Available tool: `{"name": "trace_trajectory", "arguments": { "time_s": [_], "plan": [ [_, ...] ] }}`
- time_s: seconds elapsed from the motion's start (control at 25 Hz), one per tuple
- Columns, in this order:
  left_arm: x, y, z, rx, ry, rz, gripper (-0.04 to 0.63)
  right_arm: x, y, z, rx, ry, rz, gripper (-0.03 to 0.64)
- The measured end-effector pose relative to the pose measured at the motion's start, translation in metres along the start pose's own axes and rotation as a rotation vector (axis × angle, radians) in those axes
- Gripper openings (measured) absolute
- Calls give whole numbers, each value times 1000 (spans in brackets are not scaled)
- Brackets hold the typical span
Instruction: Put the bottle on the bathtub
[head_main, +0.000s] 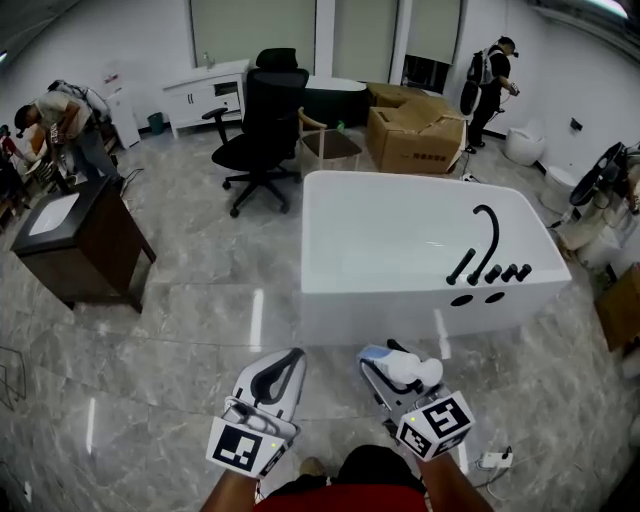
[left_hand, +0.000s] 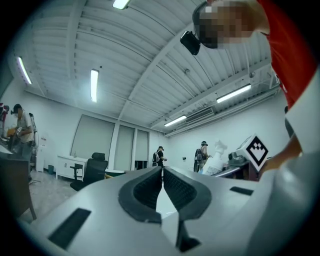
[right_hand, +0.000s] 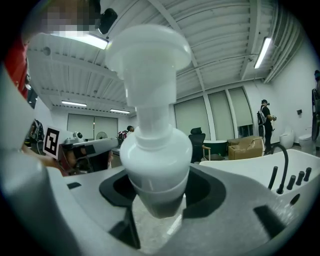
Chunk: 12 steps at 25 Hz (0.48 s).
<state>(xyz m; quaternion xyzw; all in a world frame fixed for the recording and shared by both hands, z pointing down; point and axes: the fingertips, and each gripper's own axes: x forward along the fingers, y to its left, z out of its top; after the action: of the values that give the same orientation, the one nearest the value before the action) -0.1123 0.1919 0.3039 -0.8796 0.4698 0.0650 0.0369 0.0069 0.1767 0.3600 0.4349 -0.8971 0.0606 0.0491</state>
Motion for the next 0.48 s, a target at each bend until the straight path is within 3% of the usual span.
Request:
{"name": "trace_trajectory", "arguments": {
  "time_s": [0.48],
  "plan": [
    [68, 83, -39, 5, 62, -8, 17, 116, -57, -26, -62, 91, -44, 242]
  ]
}}
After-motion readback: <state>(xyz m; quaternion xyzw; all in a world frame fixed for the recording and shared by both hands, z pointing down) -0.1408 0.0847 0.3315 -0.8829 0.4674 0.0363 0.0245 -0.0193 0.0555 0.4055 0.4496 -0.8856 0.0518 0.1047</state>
